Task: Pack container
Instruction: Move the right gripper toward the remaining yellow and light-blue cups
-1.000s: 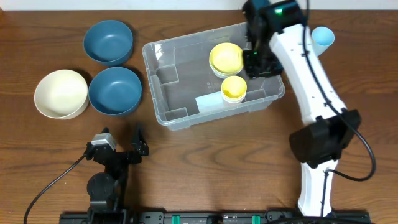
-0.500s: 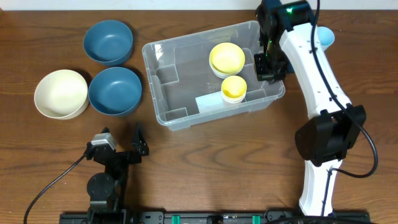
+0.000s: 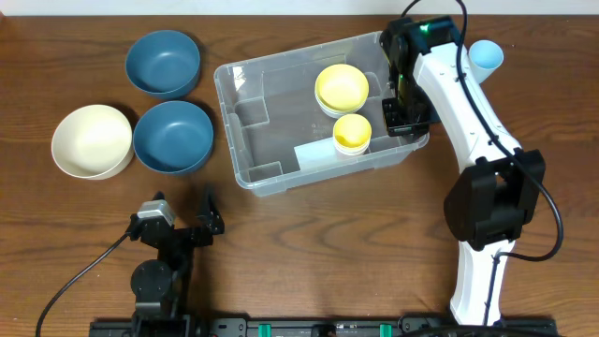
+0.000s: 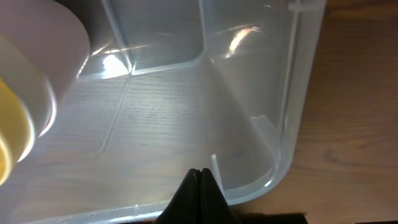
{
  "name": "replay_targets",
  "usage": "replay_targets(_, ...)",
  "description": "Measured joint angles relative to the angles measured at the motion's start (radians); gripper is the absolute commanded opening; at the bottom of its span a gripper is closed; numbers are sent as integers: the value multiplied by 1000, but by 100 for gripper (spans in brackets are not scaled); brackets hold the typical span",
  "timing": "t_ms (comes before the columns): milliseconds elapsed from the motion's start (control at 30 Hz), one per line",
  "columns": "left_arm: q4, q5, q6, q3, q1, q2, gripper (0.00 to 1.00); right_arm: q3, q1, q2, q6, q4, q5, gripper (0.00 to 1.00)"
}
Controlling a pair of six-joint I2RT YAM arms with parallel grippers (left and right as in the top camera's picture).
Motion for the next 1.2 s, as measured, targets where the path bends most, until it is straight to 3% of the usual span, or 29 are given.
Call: replay_targets(1200,0,0,0,0,0,0,98,-77,70,-24,10,-31,-80,2)
